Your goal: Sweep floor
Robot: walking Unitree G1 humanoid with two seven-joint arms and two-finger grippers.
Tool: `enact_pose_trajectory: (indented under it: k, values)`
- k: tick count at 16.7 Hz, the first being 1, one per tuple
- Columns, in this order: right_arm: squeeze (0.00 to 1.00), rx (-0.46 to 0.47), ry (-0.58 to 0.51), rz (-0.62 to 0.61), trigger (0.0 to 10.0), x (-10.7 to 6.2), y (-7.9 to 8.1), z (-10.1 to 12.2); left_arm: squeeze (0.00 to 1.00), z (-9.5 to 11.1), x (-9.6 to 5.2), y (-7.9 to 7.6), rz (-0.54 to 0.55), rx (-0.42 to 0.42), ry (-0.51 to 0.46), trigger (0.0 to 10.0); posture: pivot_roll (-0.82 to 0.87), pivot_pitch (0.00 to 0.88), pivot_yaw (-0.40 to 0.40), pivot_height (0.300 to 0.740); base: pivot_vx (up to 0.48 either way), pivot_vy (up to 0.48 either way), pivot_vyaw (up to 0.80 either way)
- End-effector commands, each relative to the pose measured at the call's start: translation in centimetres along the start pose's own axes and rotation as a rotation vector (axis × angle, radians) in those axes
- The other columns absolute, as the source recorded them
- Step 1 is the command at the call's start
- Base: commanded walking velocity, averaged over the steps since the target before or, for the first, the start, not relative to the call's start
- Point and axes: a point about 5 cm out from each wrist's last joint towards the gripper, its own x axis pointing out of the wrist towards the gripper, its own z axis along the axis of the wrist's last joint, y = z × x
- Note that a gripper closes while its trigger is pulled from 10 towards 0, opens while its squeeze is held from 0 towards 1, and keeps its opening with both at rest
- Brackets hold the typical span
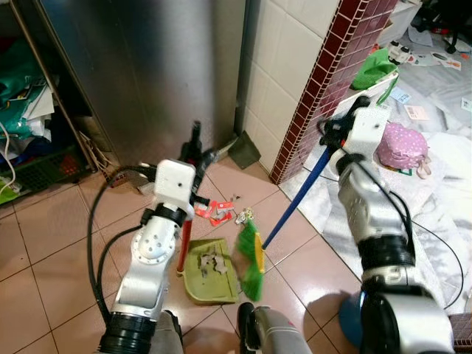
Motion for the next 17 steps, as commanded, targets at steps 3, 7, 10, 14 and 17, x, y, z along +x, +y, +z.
enact_pose_trajectory:
  k: [3, 7, 10, 14, 17]
  values:
    - [0.00, -0.098, 0.016, -0.059, 10.0, -0.8, -0.8, -1.5, 0.00, 1.4, 0.0, 0.1, 0.006, -0.033, -0.047, 10.0, 0.00, 0.132, -0.057, 0.740, 0.000, 0.000, -0.27]
    - [0.00, -0.111, 0.018, -0.054, 10.0, -0.9, -0.8, -2.2, 0.00, 1.5, 0.0, -0.2, -0.023, -0.062, -0.038, 10.0, 0.00, 0.129, -0.056, 0.740, 0.000, 0.000, -0.80]
    - [0.00, -0.122, 0.019, -0.056, 10.0, -0.8, -0.8, -2.2, 0.00, 1.6, 0.1, -0.5, -0.041, -0.072, -0.037, 10.0, 0.00, 0.129, -0.056, 0.740, 0.000, 0.184, -0.80]
    - [0.00, -0.122, 0.024, -0.049, 10.0, -0.8, -0.5, -2.6, 0.00, 1.6, 0.1, -0.5, -0.048, -0.075, -0.032, 10.0, 0.00, 0.124, -0.059, 0.740, 0.000, 0.293, -0.80]
    - [0.00, -0.128, 0.018, -0.052, 10.0, -0.7, -0.6, -2.5, 0.00, 1.7, 0.1, -0.6, -0.052, -0.077, -0.030, 10.0, 0.00, 0.133, -0.058, 0.740, 0.000, 0.306, -0.34]
